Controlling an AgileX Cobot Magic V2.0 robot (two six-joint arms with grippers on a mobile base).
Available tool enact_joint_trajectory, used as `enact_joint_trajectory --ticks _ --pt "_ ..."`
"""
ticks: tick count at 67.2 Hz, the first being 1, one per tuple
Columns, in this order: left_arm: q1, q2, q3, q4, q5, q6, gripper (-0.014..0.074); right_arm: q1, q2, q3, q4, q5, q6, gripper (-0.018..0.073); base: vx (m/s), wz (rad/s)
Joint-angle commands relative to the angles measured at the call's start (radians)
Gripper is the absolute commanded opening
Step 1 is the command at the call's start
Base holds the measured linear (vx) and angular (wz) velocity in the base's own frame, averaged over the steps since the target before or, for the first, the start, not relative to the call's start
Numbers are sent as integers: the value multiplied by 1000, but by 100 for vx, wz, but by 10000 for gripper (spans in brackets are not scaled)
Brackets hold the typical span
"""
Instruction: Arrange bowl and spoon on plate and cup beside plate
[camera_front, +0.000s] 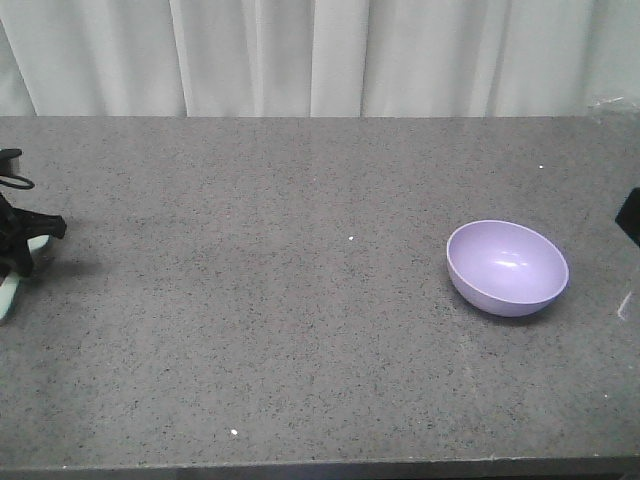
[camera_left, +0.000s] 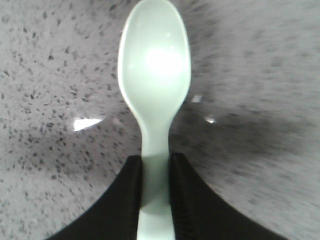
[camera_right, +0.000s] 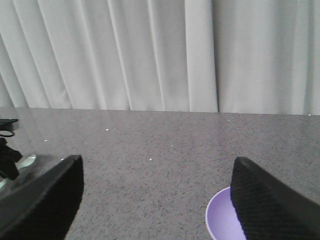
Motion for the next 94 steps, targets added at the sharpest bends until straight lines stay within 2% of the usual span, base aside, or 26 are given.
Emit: enact_joint_trajectory --ticks 1,15,23,33,40,48,56,94 --pt "-2 -143 -26 -76 -30 29 -8 0 78 -58 8 -127 2 591 0 0" --pt "-2 -332 -26 -176 -75 98 -8 -1 318 -258 -24 -91 2 591 0 0" --pt "-2 -448 -26 -230 -125 108 -8 -15 469 -392 -93 -78 39 591 0 0" --pt "-2 -559 -26 -271 -156 108 -8 -145 655 -536 -170 64 108 591 0 0" --pt "-2 -612 -26 -272 -164 108 -8 -246 774 -594 -155 222 110 591 0 0" --pt "-2 -639 -26 -272 -160 108 -8 -304 896 -595 -114 341 69 591 0 0" --pt "-2 -639 -26 -273 -136 108 -8 -303 996 -595 -113 395 44 591 0 0" --pt "-2 -637 -26 -279 -117 108 -8 -300 1205 -595 -114 419 0 591 0 0"
